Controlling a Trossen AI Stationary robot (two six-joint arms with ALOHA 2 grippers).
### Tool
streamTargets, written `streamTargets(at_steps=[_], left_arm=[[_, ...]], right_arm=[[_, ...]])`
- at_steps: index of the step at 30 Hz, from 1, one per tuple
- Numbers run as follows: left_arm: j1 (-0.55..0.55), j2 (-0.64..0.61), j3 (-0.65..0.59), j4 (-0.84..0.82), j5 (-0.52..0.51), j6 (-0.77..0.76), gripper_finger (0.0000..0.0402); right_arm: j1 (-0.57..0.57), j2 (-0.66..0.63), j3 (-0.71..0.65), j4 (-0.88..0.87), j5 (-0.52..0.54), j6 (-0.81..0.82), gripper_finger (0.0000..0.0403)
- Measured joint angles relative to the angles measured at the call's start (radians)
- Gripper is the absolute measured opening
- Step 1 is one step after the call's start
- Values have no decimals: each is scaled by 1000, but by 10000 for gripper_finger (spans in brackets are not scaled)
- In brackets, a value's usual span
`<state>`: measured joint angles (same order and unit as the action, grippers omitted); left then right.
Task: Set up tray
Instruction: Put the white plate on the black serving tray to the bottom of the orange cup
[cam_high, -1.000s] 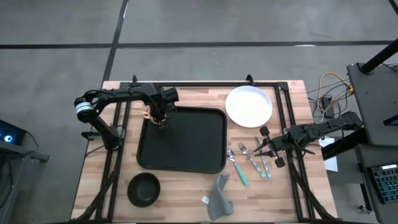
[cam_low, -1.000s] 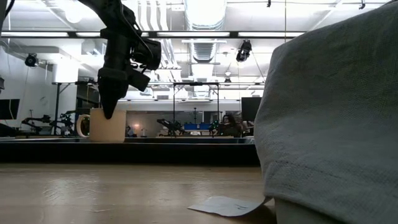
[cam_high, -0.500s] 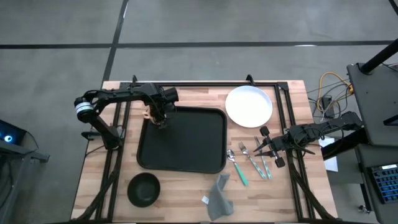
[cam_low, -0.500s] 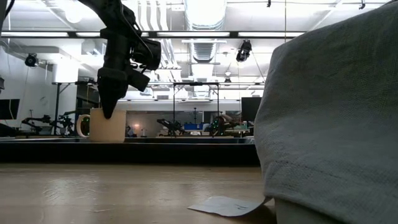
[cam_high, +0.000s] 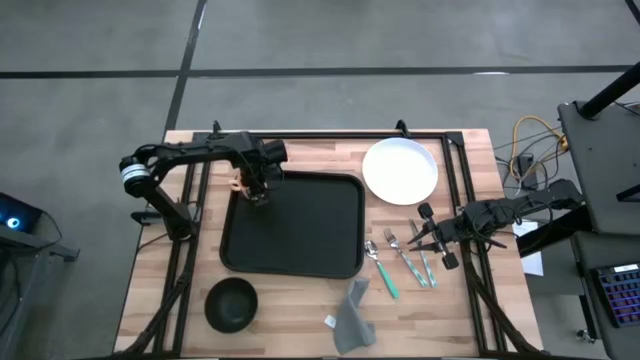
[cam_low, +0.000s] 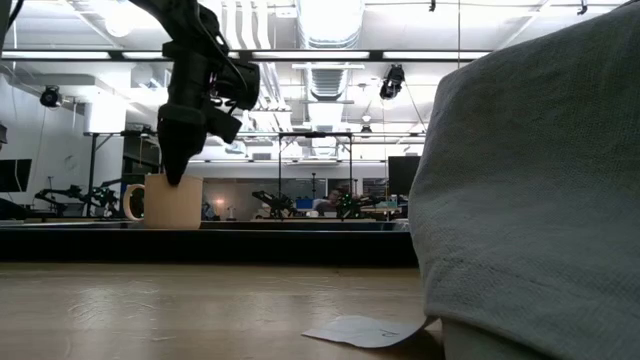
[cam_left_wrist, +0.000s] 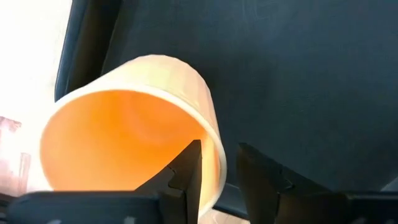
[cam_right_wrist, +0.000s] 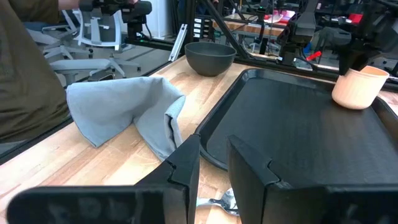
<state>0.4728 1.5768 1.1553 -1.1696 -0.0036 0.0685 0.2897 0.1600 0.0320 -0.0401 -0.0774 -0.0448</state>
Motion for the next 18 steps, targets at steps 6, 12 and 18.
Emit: streamTargets(at_steps=[6, 12, 18], left_arm=[[0, 0, 37, -20, 0, 0, 81], [0, -1, 77, -46, 0, 0, 81], [-1, -1, 112, -62, 1, 0, 81]], right_arm=[[0, 0, 0, 0, 0, 0, 68], [0, 0, 0, 0, 0, 0, 68], [0, 0, 0, 0, 0, 0, 68]])
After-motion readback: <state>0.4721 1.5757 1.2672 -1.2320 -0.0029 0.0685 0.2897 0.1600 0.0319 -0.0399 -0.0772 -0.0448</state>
